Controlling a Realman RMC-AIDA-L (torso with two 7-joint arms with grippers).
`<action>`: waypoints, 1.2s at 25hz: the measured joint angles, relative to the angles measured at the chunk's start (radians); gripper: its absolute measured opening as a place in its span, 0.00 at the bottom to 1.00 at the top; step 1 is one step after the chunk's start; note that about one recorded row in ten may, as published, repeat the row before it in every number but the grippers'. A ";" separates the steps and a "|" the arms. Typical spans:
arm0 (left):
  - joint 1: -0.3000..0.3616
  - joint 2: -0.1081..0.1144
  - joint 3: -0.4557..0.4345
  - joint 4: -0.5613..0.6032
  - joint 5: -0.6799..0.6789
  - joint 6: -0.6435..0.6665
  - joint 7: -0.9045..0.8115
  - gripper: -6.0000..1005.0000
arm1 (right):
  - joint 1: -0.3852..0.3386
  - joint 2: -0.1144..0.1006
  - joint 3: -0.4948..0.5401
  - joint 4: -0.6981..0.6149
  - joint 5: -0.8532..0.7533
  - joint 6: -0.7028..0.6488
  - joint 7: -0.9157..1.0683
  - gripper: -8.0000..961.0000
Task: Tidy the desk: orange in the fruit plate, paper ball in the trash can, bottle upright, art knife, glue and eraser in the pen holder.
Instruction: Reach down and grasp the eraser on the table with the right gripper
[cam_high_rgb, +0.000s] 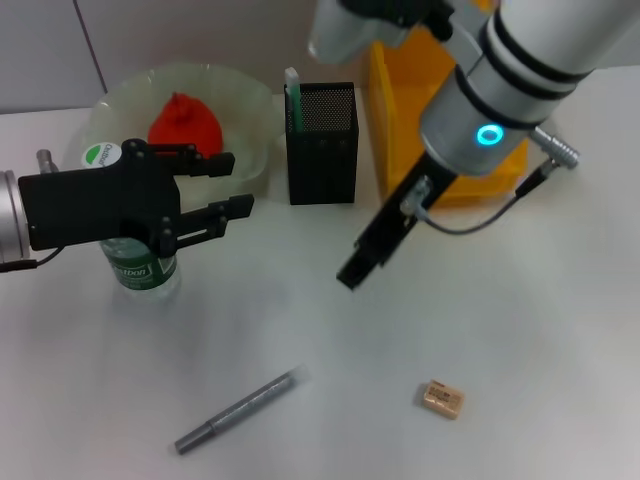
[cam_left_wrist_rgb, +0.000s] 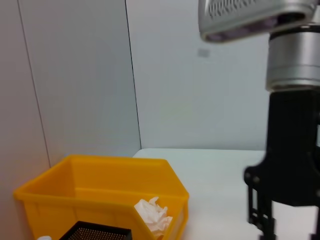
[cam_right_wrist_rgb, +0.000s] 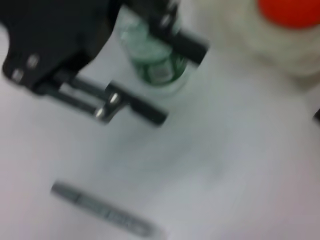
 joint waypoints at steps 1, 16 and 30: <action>0.000 0.000 0.000 0.000 0.000 0.000 0.000 0.48 | 0.000 0.000 0.000 0.000 0.000 0.000 0.000 0.55; -0.010 -0.003 0.002 -0.008 -0.001 -0.035 -0.002 0.48 | -0.076 0.004 -0.133 -0.010 0.004 -0.101 0.000 0.54; -0.030 -0.009 0.011 -0.011 -0.003 -0.054 -0.002 0.47 | -0.116 -0.003 -0.179 0.052 -0.020 -0.081 -0.093 0.54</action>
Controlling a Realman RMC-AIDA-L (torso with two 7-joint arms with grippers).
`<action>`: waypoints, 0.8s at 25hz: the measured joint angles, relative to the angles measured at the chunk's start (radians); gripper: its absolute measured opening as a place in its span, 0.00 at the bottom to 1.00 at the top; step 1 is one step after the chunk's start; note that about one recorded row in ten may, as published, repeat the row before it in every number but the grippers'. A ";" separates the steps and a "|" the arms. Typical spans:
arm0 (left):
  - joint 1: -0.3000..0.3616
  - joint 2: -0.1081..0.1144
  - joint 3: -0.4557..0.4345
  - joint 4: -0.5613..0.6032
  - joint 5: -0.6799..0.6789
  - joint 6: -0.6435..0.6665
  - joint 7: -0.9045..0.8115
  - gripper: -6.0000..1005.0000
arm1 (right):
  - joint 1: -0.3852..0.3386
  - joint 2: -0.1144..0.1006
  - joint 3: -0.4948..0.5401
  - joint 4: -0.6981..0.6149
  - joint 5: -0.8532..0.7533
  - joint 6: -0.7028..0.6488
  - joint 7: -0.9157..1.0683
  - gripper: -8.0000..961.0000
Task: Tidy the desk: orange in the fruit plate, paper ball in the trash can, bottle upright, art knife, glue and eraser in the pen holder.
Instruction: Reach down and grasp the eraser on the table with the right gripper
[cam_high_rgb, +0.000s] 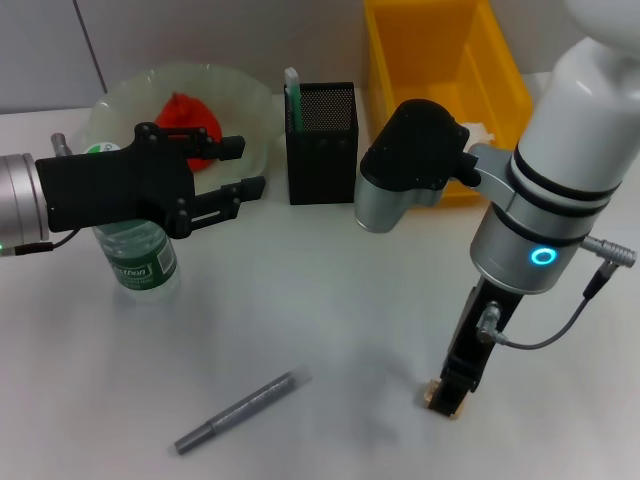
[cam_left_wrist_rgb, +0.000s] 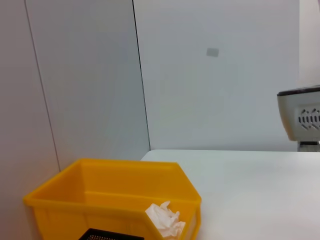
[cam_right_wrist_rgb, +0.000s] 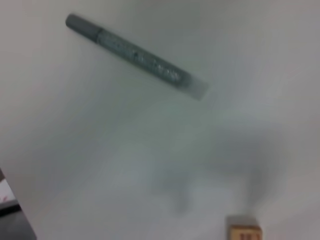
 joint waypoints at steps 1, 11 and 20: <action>0.000 0.000 0.000 0.000 0.000 0.000 0.000 0.47 | 0.000 0.000 0.000 0.000 0.000 0.000 0.000 0.54; -0.005 0.000 0.000 -0.011 -0.002 -0.011 0.008 0.47 | 0.070 0.004 -0.006 0.103 -0.037 -0.002 -0.010 0.54; -0.012 0.000 0.001 -0.013 0.001 -0.022 0.009 0.47 | 0.129 0.009 -0.034 0.212 -0.031 0.035 -0.023 0.54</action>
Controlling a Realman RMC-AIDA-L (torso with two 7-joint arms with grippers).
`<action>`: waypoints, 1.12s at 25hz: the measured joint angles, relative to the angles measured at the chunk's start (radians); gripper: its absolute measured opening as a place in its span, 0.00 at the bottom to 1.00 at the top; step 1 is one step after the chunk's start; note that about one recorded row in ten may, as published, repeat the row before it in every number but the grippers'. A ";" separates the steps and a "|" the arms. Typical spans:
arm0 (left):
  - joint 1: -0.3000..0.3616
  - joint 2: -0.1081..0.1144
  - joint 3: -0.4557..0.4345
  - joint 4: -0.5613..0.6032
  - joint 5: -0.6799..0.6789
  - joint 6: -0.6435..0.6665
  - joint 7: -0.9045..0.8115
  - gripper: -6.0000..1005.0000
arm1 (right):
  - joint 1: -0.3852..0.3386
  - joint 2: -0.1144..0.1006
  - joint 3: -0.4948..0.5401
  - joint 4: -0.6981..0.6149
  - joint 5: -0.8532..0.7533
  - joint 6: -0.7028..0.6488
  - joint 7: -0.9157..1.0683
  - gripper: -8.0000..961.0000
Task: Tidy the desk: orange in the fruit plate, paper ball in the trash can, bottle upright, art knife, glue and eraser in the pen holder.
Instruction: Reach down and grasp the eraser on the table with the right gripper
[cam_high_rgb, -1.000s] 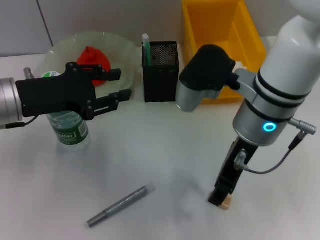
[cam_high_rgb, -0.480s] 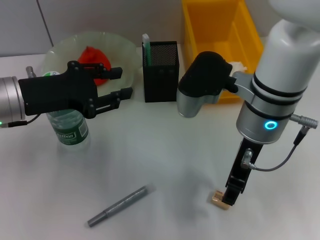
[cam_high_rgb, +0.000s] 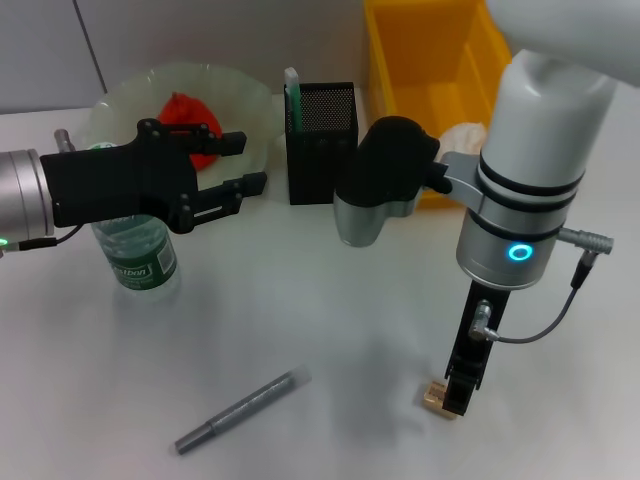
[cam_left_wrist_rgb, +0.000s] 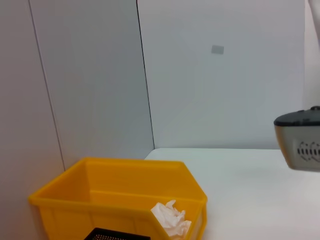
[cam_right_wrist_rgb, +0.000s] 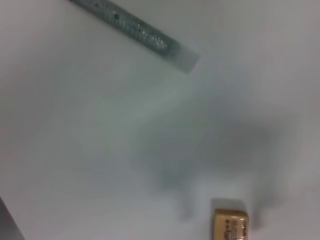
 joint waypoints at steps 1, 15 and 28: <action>0.000 0.000 0.000 0.000 0.000 0.000 0.000 0.47 | 0.000 0.000 0.000 0.000 0.000 0.000 0.000 0.54; -0.007 0.000 0.008 -0.010 0.001 -0.001 0.000 0.47 | 0.032 0.005 -0.064 0.073 0.063 0.081 -0.004 0.54; -0.008 0.000 0.009 -0.009 0.001 -0.002 0.000 0.47 | 0.034 0.004 -0.101 0.095 0.060 0.098 0.016 0.54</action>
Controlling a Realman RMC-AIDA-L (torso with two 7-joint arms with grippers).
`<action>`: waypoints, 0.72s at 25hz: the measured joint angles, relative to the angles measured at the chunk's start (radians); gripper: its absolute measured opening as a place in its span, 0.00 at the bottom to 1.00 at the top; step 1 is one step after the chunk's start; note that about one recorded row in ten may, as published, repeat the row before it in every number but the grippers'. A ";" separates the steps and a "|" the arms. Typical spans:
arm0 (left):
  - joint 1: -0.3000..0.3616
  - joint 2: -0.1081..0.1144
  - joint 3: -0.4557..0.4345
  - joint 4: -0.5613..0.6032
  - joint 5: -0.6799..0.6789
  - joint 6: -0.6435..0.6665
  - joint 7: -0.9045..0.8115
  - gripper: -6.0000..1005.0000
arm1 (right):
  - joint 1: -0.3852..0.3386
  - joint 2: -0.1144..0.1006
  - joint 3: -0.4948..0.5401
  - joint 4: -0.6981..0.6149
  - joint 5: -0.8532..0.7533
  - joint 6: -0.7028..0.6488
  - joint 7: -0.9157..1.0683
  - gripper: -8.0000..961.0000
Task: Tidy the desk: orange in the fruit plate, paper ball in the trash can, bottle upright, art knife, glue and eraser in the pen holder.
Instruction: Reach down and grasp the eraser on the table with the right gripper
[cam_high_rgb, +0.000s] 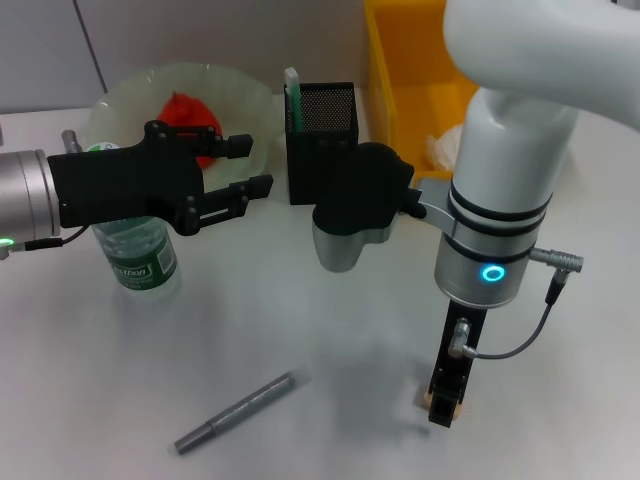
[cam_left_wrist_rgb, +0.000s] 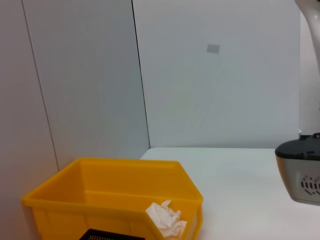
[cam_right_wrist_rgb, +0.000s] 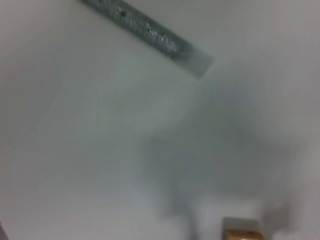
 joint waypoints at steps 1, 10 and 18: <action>0.000 0.000 0.000 0.000 0.000 0.000 0.000 0.47 | 0.001 0.000 -0.003 0.000 0.000 0.003 0.001 0.54; 0.000 0.000 0.001 0.000 0.000 0.000 0.002 0.47 | 0.005 0.000 -0.017 0.004 0.002 0.023 0.005 0.54; 0.000 0.000 0.001 0.000 0.000 0.000 0.003 0.47 | 0.017 0.000 -0.073 0.003 0.011 0.037 0.029 0.54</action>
